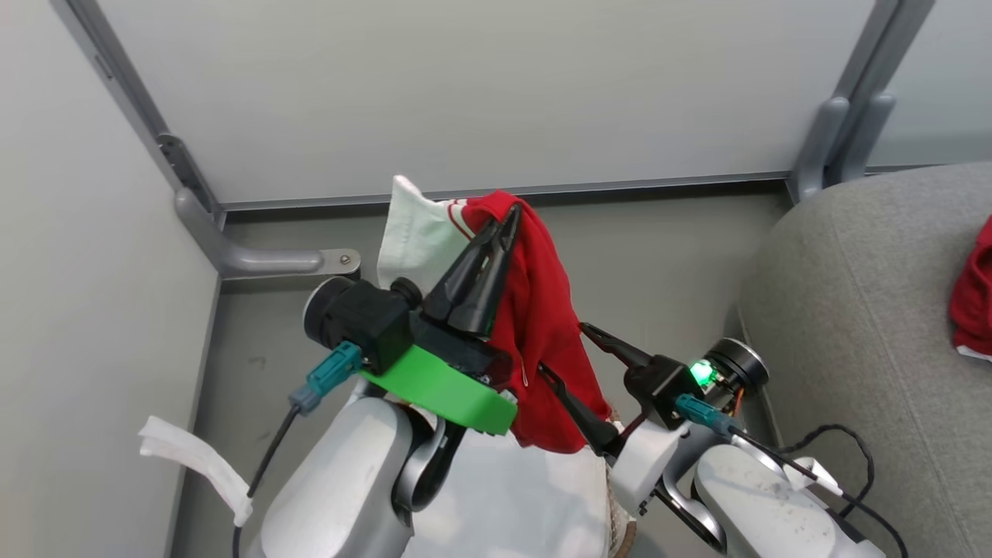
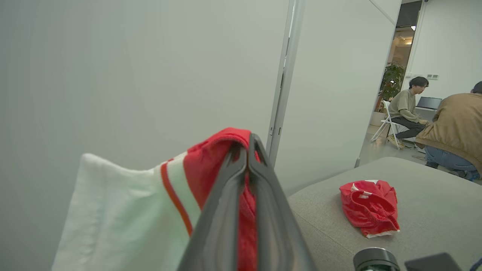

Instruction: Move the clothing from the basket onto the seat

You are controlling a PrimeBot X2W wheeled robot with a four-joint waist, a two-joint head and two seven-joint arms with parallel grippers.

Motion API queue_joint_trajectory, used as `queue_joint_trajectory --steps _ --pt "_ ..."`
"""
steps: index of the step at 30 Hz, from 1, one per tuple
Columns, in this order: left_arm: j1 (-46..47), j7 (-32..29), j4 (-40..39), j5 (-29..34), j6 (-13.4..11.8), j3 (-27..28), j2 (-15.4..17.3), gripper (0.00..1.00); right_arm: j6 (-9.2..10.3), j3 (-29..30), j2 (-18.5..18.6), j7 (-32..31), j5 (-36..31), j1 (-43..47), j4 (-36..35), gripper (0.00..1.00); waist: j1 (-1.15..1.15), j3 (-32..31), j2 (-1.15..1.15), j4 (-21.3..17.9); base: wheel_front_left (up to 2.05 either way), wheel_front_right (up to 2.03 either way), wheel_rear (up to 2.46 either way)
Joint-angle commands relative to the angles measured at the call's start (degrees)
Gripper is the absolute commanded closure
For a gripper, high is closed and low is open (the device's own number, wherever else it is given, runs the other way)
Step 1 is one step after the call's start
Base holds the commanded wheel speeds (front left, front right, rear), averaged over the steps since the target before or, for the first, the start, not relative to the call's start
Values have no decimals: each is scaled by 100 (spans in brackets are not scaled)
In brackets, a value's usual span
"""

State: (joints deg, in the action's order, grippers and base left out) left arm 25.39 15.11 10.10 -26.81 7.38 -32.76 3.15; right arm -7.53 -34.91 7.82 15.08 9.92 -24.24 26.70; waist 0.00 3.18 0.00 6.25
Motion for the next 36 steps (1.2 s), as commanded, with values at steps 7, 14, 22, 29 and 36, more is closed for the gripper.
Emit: queue_joint_trajectory --steps 7,14,22,29,36 --pt "250 6 -25 -167 14 -317 -20 100 8 -293 -144 13 227 -352 621 36 0 34 0 402 0 0 0" --pt "304 6 -120 -303 14 -470 -22 100 8 -265 -260 13 364 -354 933 100 0 65 0 583 0 0 0" --pt "244 6 -103 -321 14 -404 -23 100 8 -289 -278 13 478 -189 900 100 0 84 0 571 0 0 0" --pt "245 6 -120 -280 14 -327 -24 100 8 -343 -245 12 527 -153 851 100 0 87 0 445 0 0 0" --pt "166 5 -104 -176 14 -233 -24 100 8 -286 -232 13 479 -106 627 100 0 127 0 273 0 0 0"
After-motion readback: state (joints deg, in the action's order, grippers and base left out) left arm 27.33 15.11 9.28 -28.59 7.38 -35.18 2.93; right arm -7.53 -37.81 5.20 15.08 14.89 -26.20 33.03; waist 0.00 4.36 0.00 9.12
